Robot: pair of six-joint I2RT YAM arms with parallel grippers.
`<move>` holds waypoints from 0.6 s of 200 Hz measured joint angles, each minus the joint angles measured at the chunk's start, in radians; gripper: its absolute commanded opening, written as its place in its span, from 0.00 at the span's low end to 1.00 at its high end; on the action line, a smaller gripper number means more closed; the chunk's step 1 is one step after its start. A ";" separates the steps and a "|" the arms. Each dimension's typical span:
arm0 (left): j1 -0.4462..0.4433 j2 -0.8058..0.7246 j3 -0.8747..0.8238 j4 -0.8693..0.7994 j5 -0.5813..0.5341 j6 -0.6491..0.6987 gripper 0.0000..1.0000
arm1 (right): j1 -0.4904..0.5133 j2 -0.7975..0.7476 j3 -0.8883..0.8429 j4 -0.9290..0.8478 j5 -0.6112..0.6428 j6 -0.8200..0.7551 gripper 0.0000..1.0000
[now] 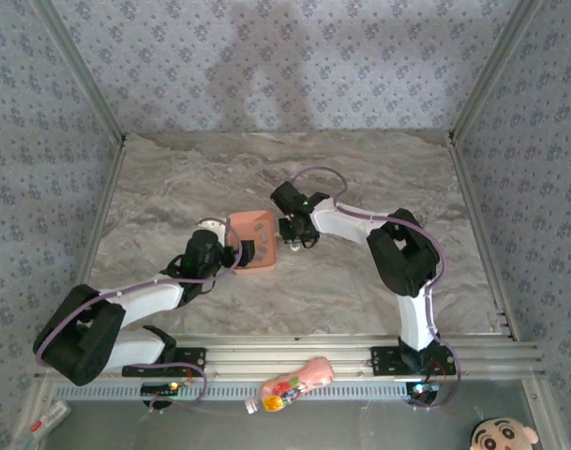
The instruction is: Load the staples into the stapler
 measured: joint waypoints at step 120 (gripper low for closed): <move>0.000 0.000 0.009 -0.015 0.003 0.000 0.98 | -0.002 -0.096 -0.043 -0.003 0.000 0.001 0.32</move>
